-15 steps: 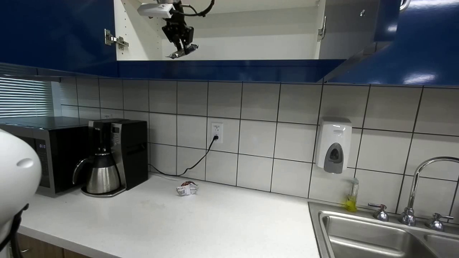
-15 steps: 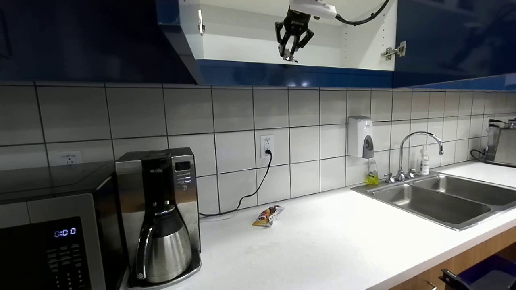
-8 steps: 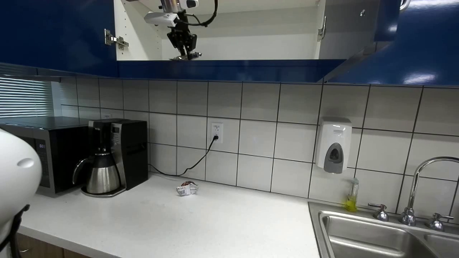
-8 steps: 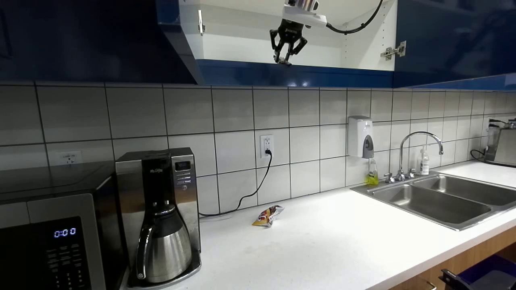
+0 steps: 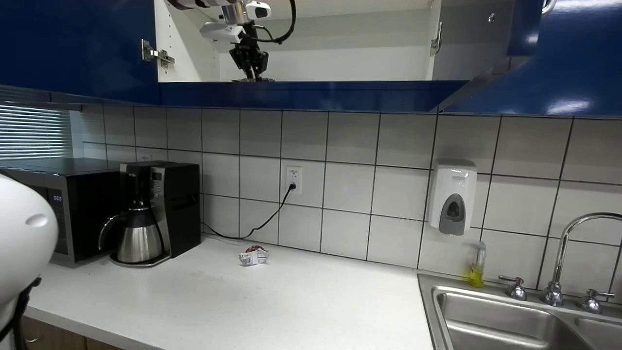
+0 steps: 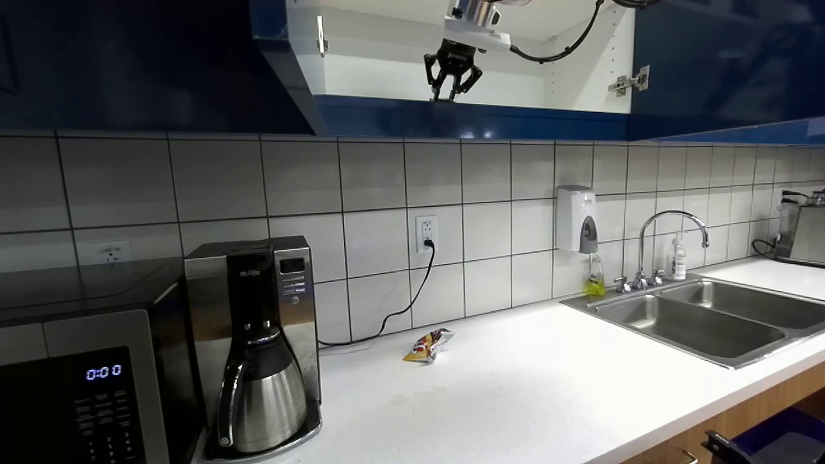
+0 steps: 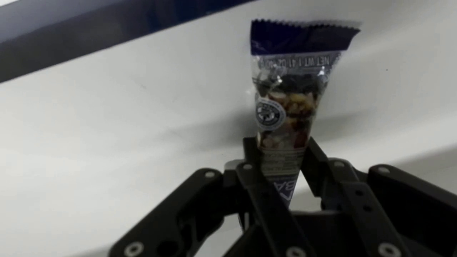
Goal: Move the granola bar to the bottom shelf of the cabinet
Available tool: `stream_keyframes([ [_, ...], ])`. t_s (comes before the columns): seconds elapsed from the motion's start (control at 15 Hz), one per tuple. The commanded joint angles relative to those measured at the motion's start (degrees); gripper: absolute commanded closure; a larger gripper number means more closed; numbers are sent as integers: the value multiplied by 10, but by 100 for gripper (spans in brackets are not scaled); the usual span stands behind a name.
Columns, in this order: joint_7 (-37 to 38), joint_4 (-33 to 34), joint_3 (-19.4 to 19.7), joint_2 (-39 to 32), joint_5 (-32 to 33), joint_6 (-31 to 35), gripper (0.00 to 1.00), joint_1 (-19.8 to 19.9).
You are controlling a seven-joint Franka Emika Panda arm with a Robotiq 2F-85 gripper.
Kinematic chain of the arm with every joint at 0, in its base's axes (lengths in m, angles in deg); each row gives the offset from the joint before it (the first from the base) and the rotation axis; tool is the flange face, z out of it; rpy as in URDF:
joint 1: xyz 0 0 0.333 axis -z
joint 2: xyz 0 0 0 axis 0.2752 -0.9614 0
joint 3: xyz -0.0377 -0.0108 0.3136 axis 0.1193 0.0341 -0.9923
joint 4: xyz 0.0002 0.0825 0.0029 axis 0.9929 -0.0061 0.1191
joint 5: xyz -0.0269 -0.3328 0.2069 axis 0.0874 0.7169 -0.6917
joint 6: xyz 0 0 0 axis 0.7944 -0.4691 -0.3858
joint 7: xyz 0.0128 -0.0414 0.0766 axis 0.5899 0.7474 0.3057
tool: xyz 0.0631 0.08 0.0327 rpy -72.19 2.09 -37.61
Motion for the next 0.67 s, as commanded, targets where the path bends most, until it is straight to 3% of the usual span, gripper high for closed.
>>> stream_keyframes([
  [0.0,23,39,7,-25,17,-13,41,-11],
  [0.07,27,37,0,-27,19,-8,40,-5],
  [0.4,35,45,1,-34,27,-9,2,-4],
  [0.6,37,47,2,-33,27,-8,0,-4],
])
